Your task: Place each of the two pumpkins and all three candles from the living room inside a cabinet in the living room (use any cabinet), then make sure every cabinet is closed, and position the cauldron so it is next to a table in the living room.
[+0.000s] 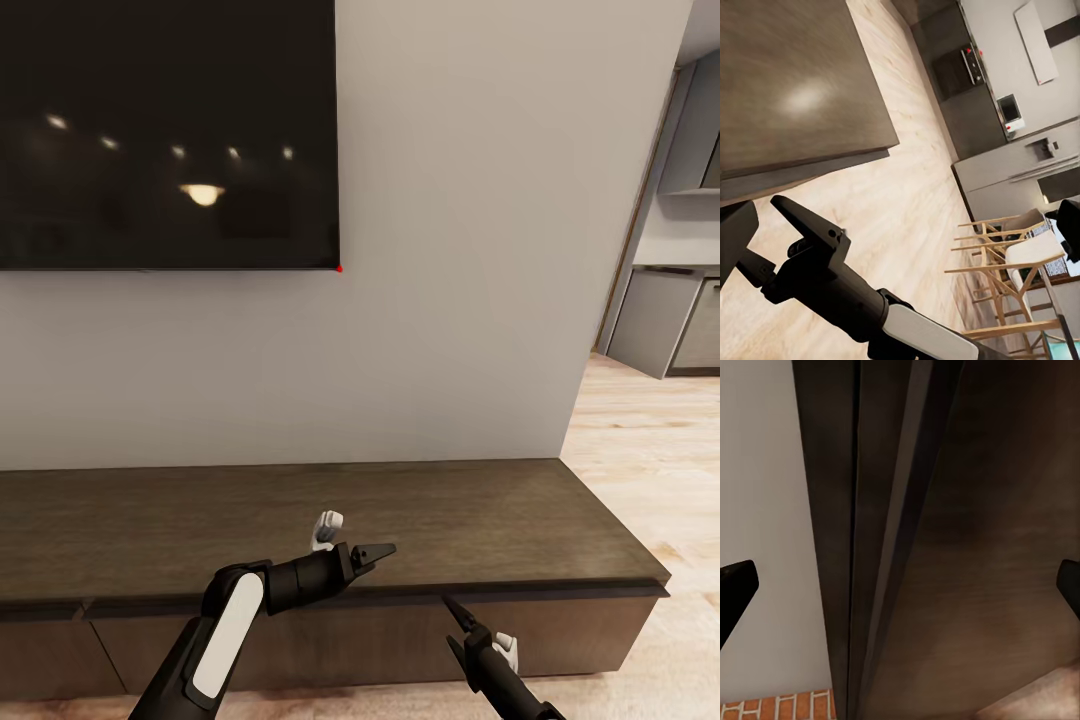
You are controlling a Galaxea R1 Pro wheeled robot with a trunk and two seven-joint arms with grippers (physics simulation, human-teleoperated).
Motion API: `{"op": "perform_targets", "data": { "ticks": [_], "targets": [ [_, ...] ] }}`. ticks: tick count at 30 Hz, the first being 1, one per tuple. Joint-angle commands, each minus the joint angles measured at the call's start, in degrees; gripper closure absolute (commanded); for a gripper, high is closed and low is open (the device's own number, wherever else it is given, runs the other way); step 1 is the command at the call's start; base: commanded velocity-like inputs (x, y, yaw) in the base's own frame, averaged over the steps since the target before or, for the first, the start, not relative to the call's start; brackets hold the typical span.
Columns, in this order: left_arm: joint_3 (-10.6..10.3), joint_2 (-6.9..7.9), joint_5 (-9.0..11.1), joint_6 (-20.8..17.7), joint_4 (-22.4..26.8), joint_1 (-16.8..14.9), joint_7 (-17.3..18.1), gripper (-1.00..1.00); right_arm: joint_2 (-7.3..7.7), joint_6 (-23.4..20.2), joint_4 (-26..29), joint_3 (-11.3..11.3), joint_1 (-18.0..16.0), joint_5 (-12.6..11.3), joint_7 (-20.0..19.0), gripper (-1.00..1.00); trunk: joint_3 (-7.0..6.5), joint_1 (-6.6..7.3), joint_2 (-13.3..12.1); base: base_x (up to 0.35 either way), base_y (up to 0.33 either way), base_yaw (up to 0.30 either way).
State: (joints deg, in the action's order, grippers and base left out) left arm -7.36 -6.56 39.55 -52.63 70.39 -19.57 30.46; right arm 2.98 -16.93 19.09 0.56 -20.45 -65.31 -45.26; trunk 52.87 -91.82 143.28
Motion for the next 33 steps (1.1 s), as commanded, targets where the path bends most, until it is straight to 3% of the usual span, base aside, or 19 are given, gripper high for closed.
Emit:
{"op": "perform_targets", "data": {
  "ticks": [1,22,27,33],
  "targets": [
    [0.06,-0.02,0.0,-0.31,0.01,-0.03,0.13,-1.0,0.01,-0.56,-0.02,0.06,-0.03,-0.43,-0.1,-1.0,0.06,0.01,0.02,0.0,0.0,0.0],
    [0.06,-0.03,0.0,-0.25,0.01,-0.02,0.09,-1.0,0.01,-0.55,-0.1,0.06,-0.03,-0.51,0.08,-1.0,0.06,0.01,0.02,0.0,0.0,0.0],
    [0.06,0.0,0.0,-0.28,0.01,-0.03,0.11,-1.0,0.01,-0.5,-0.06,0.06,-0.03,-0.51,4.59,-1.0,0.06,0.01,0.02,0.0,0.0,0.0],
    [0.06,-0.01,0.01,-0.26,0.01,-0.03,0.08,-1.0,0.01,-0.51,-0.03,0.06,-0.03,-0.51,5.37,-1.0,0.06,0.01,0.02,0.0,0.0,0.0]
  ]
}}
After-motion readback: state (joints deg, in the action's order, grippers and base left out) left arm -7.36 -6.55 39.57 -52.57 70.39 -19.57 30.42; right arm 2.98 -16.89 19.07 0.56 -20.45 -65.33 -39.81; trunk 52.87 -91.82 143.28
